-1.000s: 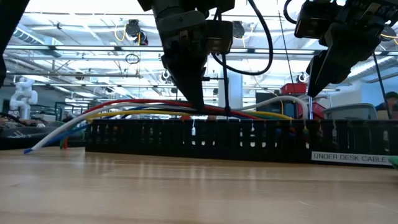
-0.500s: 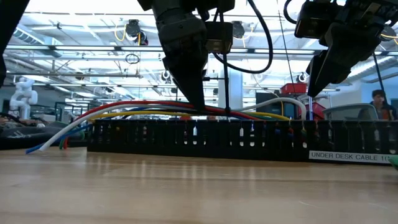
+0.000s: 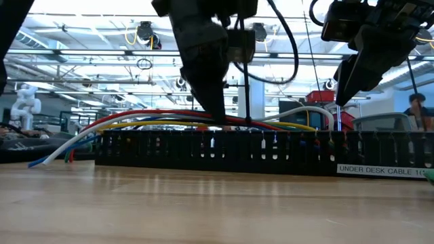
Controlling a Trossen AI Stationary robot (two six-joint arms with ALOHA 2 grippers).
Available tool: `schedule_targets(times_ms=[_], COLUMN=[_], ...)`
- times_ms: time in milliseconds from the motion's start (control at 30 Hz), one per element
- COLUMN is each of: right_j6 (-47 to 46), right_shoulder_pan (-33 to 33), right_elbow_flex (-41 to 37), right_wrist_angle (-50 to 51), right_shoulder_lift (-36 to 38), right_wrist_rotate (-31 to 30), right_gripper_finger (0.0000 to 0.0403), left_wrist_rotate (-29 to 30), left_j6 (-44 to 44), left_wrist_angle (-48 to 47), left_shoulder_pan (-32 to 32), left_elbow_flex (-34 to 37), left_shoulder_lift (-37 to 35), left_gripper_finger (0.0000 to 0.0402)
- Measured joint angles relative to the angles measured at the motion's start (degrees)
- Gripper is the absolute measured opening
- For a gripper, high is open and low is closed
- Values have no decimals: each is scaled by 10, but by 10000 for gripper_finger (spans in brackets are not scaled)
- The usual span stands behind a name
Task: Ziptie cables
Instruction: Put the ziptied cable wires into the cable duct
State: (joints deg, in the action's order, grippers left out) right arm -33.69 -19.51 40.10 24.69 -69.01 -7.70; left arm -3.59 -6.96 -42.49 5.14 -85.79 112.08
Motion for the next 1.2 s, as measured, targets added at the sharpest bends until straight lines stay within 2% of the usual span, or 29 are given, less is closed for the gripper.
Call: schedule_targets(times_ms=[467,767,1000,1200], right_j6=[0,1,3,3], right_shoulder_pan=[0,0,0,0], right_elbow_flex=[0,0,0,0], right_wrist_angle=[0,0,0,0], right_shoulder_lift=[0,0,0,0], right_wrist_rotate=[2,2,2,2], right_gripper_finger=[167,167,167,167], left_wrist_rotate=[-5,11,6,7], left_j6=[-2,-28,-42,-28], left_wrist_angle=[-4,-6,-15,-28], left_shoulder_pan=[-3,-6,-7,-9], left_elbow_flex=[3,3,-21,-56], left_shoulder_lift=[18,17,17,17], left_gripper_finger=[110,15,39,26])
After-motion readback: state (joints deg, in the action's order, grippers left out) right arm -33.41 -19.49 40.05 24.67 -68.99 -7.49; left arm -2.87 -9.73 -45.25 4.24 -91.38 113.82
